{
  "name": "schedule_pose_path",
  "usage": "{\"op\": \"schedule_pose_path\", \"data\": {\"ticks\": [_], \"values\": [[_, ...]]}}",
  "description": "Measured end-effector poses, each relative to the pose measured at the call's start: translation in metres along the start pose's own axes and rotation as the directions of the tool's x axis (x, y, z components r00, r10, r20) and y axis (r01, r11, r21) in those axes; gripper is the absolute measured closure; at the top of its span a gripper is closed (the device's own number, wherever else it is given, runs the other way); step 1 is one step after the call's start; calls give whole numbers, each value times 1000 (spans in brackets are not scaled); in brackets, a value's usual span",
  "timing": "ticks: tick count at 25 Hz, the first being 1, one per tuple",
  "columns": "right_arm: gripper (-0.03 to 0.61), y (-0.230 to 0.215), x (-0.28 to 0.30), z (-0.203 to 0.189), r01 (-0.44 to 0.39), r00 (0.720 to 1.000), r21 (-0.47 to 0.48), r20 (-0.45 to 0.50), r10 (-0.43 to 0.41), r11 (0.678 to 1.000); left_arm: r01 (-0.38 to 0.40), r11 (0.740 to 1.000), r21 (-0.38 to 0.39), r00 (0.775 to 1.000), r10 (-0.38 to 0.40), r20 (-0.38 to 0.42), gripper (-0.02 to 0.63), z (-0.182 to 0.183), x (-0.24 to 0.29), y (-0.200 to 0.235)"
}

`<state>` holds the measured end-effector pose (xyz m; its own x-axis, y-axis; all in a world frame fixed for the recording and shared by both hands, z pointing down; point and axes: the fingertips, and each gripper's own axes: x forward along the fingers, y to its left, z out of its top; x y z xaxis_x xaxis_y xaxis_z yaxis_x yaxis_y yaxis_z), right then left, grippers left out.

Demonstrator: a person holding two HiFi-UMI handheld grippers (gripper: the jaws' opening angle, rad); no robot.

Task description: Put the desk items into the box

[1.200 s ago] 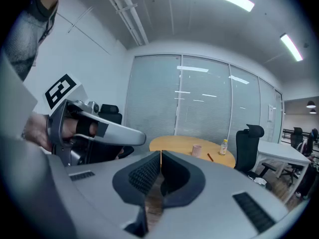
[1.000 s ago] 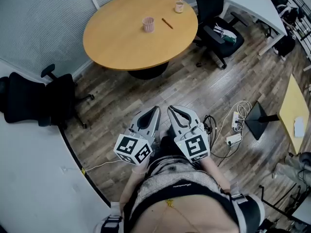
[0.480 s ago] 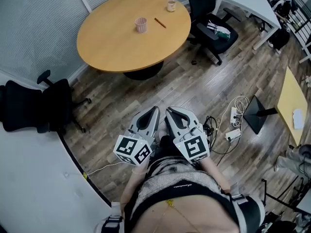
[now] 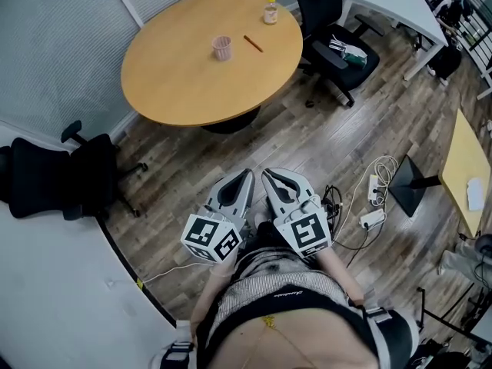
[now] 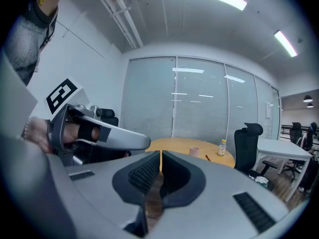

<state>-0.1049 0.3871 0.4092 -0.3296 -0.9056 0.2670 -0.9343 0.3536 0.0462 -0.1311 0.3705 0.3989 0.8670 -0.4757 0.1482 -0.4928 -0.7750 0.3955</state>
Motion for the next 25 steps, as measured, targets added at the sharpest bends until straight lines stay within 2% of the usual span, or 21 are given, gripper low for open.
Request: {"op": "schedule_pose_path", "data": {"ticks": [13,25], "values": [[551,-61,58,24,-48,998,-9,35,48,999,-28,999,29,1000,28,5,612,35,71,36],[551,-99,95,40,-128,990,-40,53,130,991,-95,995,5,995,95,16,612,51,108,55]]}}
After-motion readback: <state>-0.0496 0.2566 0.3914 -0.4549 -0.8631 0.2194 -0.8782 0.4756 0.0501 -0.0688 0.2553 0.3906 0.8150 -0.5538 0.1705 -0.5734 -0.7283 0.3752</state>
